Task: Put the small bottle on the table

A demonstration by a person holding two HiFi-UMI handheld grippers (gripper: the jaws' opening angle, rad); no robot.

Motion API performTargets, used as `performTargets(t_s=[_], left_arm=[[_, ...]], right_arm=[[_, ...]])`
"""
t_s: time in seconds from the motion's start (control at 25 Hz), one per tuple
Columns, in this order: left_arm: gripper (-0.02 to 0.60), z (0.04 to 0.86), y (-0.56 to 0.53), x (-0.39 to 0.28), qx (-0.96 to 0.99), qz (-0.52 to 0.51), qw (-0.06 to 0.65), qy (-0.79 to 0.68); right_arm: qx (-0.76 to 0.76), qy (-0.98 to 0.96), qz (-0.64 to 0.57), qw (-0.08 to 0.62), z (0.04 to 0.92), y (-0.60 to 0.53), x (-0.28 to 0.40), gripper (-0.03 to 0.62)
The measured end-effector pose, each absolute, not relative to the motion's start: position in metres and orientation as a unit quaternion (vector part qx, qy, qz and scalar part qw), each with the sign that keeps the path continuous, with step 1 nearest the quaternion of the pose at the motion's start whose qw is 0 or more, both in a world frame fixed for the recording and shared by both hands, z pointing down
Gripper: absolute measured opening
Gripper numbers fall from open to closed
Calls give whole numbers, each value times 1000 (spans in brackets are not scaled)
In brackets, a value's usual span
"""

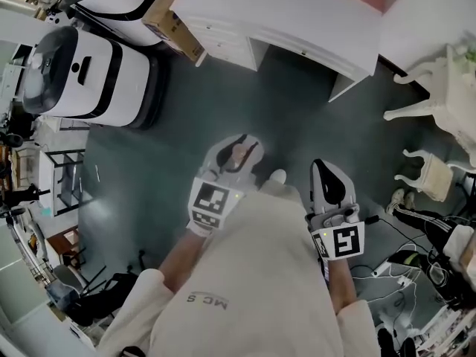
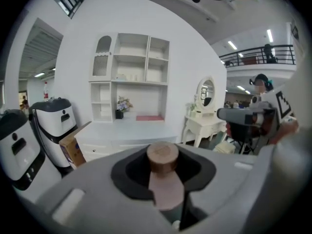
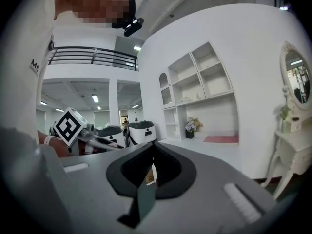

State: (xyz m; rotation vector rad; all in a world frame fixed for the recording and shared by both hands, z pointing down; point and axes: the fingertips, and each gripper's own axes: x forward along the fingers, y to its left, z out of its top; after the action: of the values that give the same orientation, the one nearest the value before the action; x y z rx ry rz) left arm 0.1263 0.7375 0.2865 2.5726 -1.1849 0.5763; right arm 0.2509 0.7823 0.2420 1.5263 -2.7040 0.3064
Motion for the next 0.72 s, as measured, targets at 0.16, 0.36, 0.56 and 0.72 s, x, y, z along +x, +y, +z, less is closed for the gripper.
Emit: performTargets(t_s=[0.16,0.36,0.56,0.72], left_arm=[[109,289,730,120,877,197,131,-418],[109,293,704,104,873,189,142,-427],[109,306,639,74,861,179,157,-449],[109,305,547,39,863,173,148,-451]], right_arm=[[488,-867,94,27,250,771,248,-2],[477,-873,97,38,255,741,234,-1],[466,-879,80,59,266,680,214,0],[460,-882,79,66,277,589,175,-1]])
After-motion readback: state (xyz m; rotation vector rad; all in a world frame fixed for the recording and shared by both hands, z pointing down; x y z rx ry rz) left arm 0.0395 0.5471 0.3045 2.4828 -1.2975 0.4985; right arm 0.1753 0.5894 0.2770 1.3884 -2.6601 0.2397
